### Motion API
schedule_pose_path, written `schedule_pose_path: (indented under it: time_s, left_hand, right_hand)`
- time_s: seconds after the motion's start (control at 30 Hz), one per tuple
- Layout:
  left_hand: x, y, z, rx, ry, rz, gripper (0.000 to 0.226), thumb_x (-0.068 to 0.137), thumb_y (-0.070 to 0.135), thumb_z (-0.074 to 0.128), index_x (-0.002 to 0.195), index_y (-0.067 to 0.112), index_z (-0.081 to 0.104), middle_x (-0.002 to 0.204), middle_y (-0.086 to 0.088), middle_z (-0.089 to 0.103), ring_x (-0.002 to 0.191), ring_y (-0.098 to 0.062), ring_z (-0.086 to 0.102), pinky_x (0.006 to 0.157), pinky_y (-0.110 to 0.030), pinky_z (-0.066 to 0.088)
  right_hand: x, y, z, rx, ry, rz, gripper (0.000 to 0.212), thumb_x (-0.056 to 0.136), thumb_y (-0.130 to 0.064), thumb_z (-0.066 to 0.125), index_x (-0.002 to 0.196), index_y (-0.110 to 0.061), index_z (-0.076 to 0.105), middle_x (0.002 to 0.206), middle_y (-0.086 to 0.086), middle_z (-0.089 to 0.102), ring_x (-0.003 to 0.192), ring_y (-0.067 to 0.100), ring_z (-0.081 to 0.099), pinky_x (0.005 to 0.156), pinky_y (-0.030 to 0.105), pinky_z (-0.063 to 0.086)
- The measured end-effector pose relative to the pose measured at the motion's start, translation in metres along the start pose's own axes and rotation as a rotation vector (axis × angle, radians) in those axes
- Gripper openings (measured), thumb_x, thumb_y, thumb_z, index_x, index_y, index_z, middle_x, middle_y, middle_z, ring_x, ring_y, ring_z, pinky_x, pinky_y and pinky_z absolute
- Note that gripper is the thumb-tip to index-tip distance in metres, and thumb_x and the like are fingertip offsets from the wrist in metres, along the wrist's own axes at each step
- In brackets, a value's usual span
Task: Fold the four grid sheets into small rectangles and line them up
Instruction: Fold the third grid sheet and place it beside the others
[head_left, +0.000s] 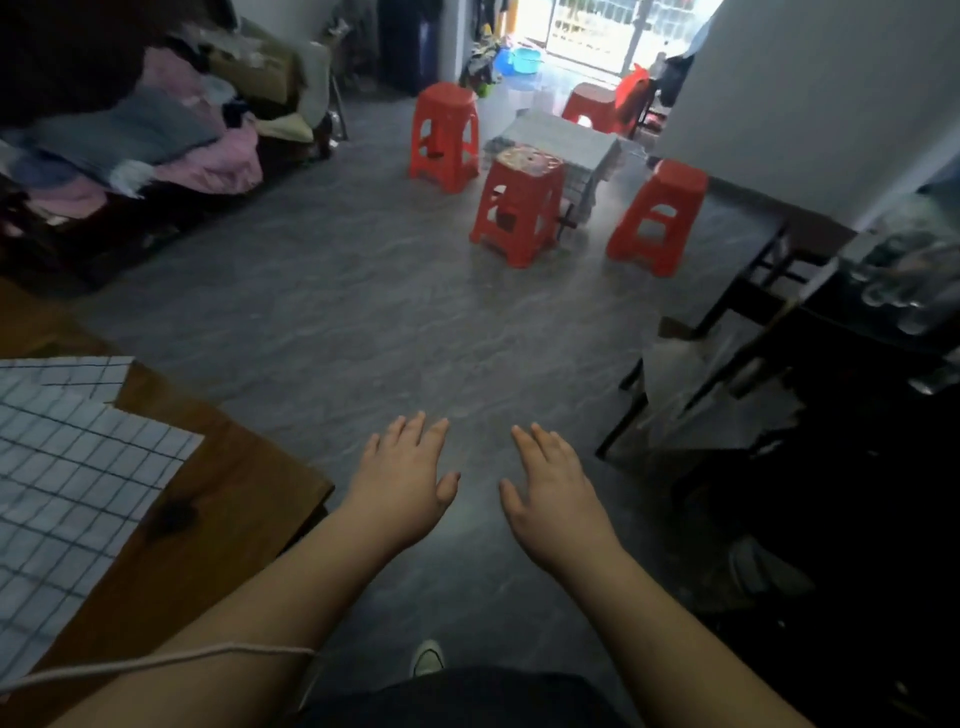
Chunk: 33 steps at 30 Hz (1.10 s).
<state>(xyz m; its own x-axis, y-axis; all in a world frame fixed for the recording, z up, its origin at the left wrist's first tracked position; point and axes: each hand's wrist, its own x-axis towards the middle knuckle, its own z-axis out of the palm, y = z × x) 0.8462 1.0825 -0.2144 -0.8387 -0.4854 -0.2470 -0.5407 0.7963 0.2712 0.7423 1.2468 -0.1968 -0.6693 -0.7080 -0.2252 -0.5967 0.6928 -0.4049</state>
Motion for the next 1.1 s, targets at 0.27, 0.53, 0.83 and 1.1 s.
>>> schedule_pose_path:
  time_s: [0.27,0.53,0.83,1.1]
  left_hand:
    - [0.116,-0.056,-0.025,-0.018,0.042,-0.276,0.072,0.100,0.055,0.039,0.160,0.025,0.011,0.168,-0.004,0.013,0.153,-0.027,0.012,0.123,-0.045,0.018]
    - [0.205,-0.099,-0.065,-0.129,0.170,-0.694,0.070,0.100,0.053,0.039,0.159,0.025,0.014,0.167,-0.003,0.015,0.153,-0.025,0.014,0.124,-0.044,0.017]
    - [0.197,-0.158,-0.081,-0.285,0.302,-1.166,0.070,0.099,0.056,0.040,0.159,0.027,0.016,0.166,-0.002,0.018,0.152,-0.023,0.017,0.123,-0.044,0.018]
    - [0.168,-0.253,-0.080,-0.436,0.492,-1.460,0.065,0.100,0.051,0.043,0.157,0.027,0.023,0.164,0.001,0.025,0.152,-0.019,0.019,0.124,-0.043,0.020]
  right_hand:
    - [0.179,-0.019,-0.013,-0.009,-0.127,-0.260,0.068,0.104,-0.045,0.042,0.161,-0.031,0.009,0.169,-0.008,0.004,0.155,0.013,-0.002,0.124,0.036,0.011]
    - [0.367,-0.075,-0.033,-0.164,-0.290,-0.722,0.067,0.104,-0.044,0.041,0.161,-0.024,0.013,0.169,-0.001,0.010,0.156,0.018,0.004,0.124,0.033,0.009]
    - [0.458,-0.208,-0.010,-0.241,-0.512,-1.136,0.066,0.105,-0.042,0.042,0.161,-0.025,0.014,0.169,-0.002,0.011,0.156,0.019,0.004,0.126,0.037,0.014]
    - [0.479,-0.350,0.076,-0.316,-0.630,-1.392,0.064,0.104,-0.041,0.043,0.160,-0.022,0.019,0.168,0.000,0.017,0.155,0.020,0.008,0.126,0.038,0.017]
